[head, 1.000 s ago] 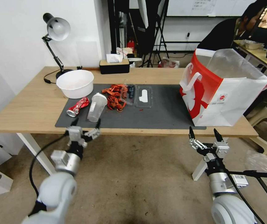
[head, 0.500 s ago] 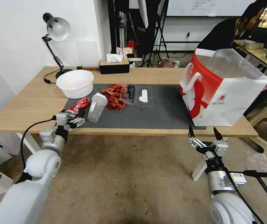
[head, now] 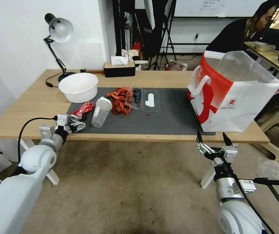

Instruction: Pick up the trash from the table and place it into the takeout bag.

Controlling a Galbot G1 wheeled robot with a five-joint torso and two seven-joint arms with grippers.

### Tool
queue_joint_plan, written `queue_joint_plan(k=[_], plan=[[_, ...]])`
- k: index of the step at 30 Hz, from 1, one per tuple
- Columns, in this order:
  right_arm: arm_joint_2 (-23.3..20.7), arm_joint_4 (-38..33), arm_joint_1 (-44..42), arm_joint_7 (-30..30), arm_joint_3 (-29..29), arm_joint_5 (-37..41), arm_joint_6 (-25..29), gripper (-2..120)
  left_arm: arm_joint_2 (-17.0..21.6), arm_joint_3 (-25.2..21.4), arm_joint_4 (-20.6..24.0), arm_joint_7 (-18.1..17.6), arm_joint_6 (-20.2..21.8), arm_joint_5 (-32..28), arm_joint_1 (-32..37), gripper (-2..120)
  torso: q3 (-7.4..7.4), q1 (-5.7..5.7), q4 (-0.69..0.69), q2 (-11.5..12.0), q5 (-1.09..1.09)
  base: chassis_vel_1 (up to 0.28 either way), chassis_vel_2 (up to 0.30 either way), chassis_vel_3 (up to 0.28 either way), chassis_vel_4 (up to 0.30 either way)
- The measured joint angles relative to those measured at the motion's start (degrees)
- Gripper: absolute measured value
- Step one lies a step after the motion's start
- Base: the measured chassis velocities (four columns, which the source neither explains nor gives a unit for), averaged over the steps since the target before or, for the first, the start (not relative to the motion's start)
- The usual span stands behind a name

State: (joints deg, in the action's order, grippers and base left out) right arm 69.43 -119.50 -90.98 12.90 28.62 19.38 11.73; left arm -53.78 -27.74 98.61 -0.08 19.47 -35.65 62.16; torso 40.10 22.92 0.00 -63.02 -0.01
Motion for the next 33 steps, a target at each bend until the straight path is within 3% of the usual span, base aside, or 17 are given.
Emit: queue_joint_plan(k=[12, 20, 33], plan=[[0.02, 0.56, 0.56, 0.00, -0.33, -0.14, 0.04, 100, 1.27, 0.42, -1.32, 0.59, 0.36, -1.26, -0.59, 91, 0.00, 0.00, 0.00, 0.00, 0.01, 0.000, 0.000, 0.000, 0.000], [-0.06, 1.04, 0.55, 0.05, -0.30, -0.15, 0.23, 99, 1.24, 0.81, -2.09, 1.22, -0.36, -1.02, -0.91, 61, 0.00, 0.00, 0.00, 0.00, 0.00, 0.000, 0.000, 0.000, 0.000], [0.20, 1.29, 0.77, 0.08, -0.36, -0.37, 0.30, 98, 1.86, 0.96, -2.60, 2.82, -2.59, 0.06, -0.90, 60, 0.00, 0.00, 0.00, 0.00, 0.01, 0.000, 0.000, 0.000, 0.000]])
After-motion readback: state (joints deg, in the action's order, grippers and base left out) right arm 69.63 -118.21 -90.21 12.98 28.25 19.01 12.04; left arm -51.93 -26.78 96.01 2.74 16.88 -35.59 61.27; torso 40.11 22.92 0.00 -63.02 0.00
